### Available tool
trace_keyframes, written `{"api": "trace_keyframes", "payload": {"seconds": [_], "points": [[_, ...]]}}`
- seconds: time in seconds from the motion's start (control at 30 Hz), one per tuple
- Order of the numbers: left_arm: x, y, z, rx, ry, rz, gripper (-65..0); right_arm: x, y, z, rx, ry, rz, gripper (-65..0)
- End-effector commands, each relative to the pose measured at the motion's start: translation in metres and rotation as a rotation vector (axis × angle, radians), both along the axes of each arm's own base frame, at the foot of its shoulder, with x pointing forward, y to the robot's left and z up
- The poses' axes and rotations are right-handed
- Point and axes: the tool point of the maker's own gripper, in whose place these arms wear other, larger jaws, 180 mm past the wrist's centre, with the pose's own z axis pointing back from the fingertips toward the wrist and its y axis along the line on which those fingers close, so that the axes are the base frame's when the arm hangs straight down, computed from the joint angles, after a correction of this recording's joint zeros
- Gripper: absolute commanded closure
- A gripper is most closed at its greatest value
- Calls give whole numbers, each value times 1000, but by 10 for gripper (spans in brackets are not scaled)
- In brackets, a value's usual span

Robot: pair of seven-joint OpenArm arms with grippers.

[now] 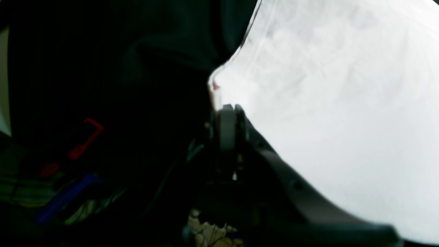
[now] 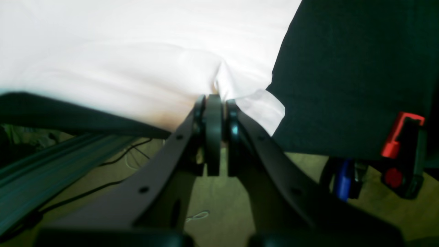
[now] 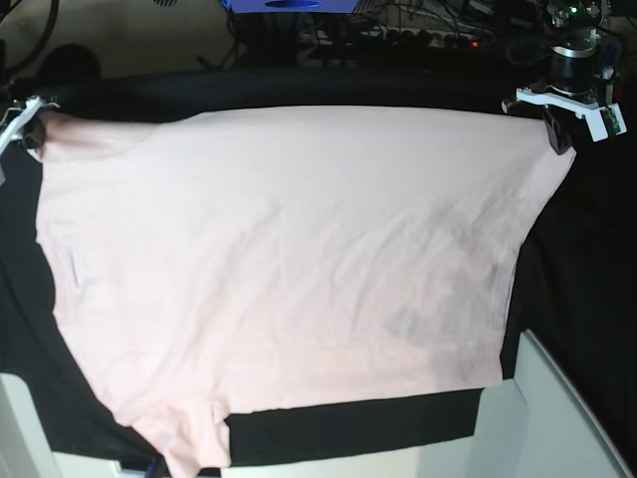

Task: Fold the T-shirt properly
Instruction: 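Lift the shirt edges with both grippers and pull them apart, then lower the shirt edge and open both grippers, releasing the fabric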

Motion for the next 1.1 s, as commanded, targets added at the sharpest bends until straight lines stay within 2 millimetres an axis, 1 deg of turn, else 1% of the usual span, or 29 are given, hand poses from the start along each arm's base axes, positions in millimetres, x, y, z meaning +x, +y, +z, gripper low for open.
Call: {"api": "trace_keyframes", "payload": {"seconds": [0.0,0.07,0.17,0.2,0.33,0.53,0.6,0.63,0.8,0.83,0.93,1.0,1.07], "points": [[1,4,14,38,-33,-4,0,2,-8,10,-24,-30,-10,-1],[-4,3,13,40,-20,-7,0,0,-13,12,-33,-34,-28,-1],[-3,1,12,35,-21,-11,0,-1,-15,13,-39,-24,-29,-1],[-3,1,11,33,-20,-11,0,3,-14,14,-38,-33,-23,-1],[9,0,15,29,-47,-10,0,24,-14,21,-37,-79,-24,-1],[24,1,21,29,-89,-4,0,49,-15,33,-42,-102,-27,-1],[26,3,19,26,-92,2,0,55,-19,36,-52,-100,-41,-1],[28,4,17,22,-92,7,0,59,-22,36,-55,-98,-53,-1],[31,14,-7,-3,-61,48,0,80,-15,17,-58,-40,-11,-1],[31,16,-12,-9,-54,56,0,85,-14,17,-54,-47,-6,-1],[36,20,-18,-17,-56,75,0,97,-10,13,-26,-60,-11,-1],[43,21,-17,-21,-69,78,0,103,-11,10,-3,-57,-36,-1],[50,21,-14,-22,-87,78,0,107,-17,9,0,-50,-51,-1]]}}
